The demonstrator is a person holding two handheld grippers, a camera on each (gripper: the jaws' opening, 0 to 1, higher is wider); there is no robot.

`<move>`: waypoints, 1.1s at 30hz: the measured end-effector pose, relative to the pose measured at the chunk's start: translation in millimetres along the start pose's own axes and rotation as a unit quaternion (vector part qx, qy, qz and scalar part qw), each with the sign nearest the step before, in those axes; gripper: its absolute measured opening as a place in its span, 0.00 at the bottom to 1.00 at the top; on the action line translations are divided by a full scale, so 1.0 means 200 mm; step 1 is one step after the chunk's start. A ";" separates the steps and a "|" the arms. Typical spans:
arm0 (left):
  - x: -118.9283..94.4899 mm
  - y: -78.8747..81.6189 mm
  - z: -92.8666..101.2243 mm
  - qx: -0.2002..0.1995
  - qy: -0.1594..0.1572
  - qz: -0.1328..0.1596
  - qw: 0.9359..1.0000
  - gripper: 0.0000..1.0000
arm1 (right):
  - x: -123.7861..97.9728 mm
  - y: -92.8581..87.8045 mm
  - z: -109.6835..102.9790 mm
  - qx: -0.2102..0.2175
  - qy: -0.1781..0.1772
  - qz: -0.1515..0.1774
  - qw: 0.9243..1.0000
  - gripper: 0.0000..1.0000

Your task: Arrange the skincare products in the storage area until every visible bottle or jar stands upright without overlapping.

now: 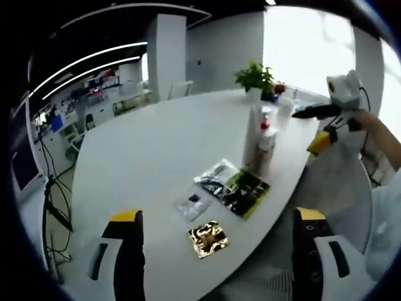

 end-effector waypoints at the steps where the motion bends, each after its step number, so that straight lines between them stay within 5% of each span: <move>1: 0.01 0.00 0.00 -0.002 -0.002 -0.002 1.000 0.97 | 0.00 0.00 0.00 0.001 0.000 -0.001 1.000 0.99; 7: 0.03 -0.01 -0.01 -0.002 -0.008 -0.011 1.000 0.97 | 0.00 0.00 -0.01 0.002 0.000 -0.007 1.000 0.93; 14: 0.05 -0.02 -0.05 -0.001 -0.010 -0.015 1.000 0.97 | -0.03 0.04 -0.03 -0.002 0.002 0.009 1.000 0.71; 26: 0.10 -0.06 -0.09 0.026 -0.011 -0.038 0.999 0.97 | 0.00 0.07 -0.16 -0.032 0.070 0.011 0.997 0.44; 33: 0.16 -0.09 -0.13 0.060 -0.008 -0.050 0.997 0.79 | 0.07 0.09 -0.23 -0.042 0.101 0.004 0.994 0.41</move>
Point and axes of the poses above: the point that each gripper's makers call its tool centre point, and the gripper's own axes: x roughly forward along the fingers, z roughly to its right, y roughly out of its top, the point moved 9 cm from there along -x, roughly backward along the fingers, and after that the axes turned 9 degrees about -z, right-handed, at the moved point
